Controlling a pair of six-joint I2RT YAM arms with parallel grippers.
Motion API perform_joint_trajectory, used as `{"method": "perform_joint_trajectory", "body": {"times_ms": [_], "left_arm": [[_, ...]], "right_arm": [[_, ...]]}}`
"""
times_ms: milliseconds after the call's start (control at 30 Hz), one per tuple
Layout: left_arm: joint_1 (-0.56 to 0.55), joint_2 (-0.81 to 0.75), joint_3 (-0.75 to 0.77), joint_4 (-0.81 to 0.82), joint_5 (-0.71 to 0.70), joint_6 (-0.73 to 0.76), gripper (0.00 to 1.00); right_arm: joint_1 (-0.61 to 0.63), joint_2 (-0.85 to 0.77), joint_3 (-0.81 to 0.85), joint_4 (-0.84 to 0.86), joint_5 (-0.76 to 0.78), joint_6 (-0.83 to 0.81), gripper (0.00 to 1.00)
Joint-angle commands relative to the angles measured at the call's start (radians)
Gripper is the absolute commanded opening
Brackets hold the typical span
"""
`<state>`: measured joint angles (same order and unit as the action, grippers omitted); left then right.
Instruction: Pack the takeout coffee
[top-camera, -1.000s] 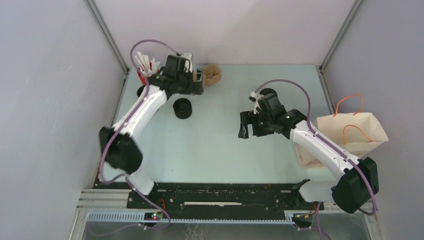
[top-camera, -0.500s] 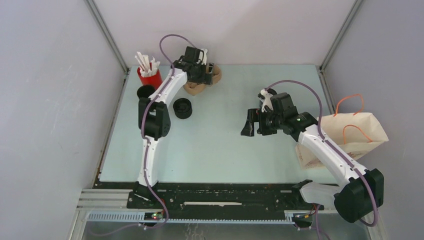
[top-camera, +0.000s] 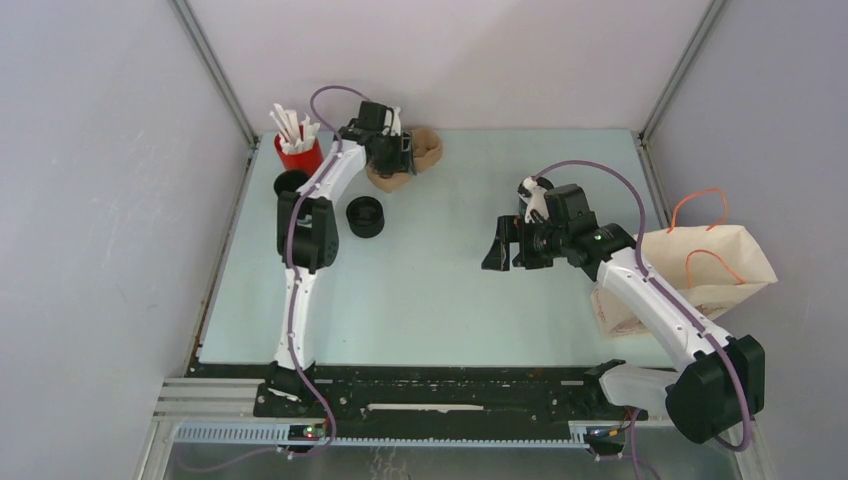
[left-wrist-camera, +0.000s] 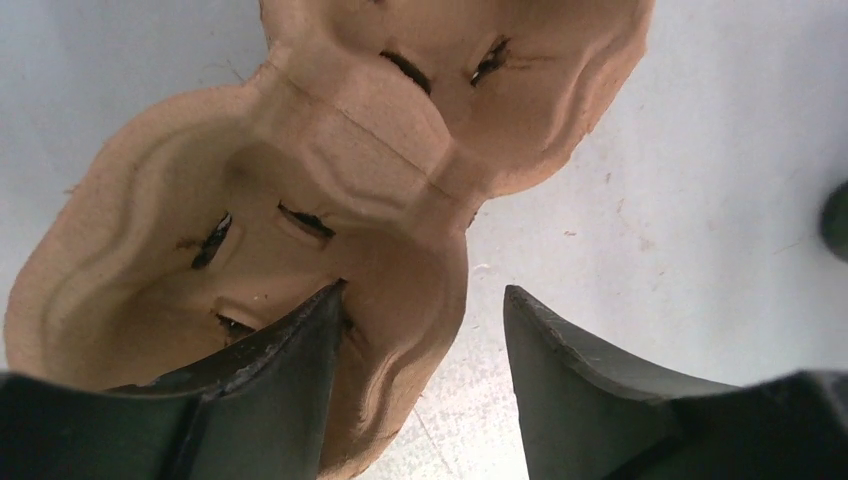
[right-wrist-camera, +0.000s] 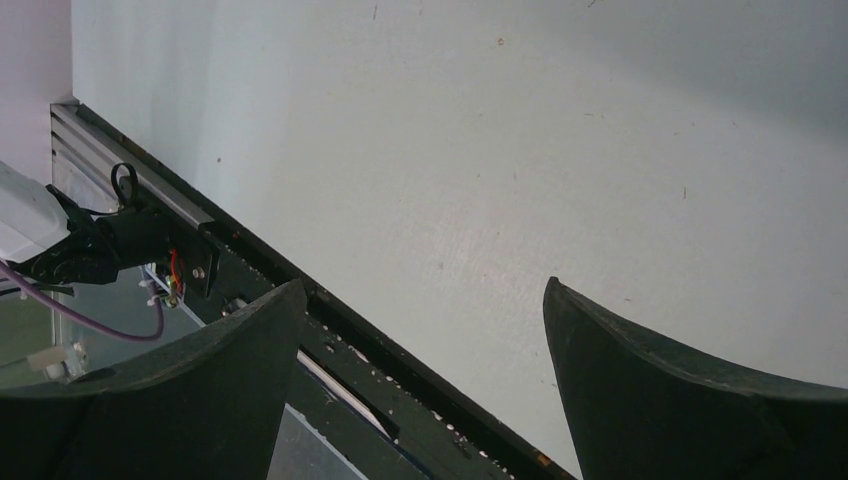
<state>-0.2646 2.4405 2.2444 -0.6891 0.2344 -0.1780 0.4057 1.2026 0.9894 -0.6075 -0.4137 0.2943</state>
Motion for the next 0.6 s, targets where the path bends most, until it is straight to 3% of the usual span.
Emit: {"method": "perform_joint_trajectory", "body": {"times_ms": [0, 233, 567], "left_arm": [[0.015, -0.042, -0.002, 0.078, 0.124, -0.093, 0.65], [0.035, -0.033, 0.0, 0.087, 0.172, -0.141, 0.59], [0.048, -0.009, 0.042, 0.05, 0.162, -0.127, 0.41]], "right_arm": [[-0.005, 0.0, -0.001, 0.029, -0.022, -0.012, 0.97], [-0.005, 0.002, -0.006, 0.032, -0.03, -0.012, 0.96], [-0.005, 0.003, -0.006, 0.036, -0.036, -0.013, 0.96]]}}
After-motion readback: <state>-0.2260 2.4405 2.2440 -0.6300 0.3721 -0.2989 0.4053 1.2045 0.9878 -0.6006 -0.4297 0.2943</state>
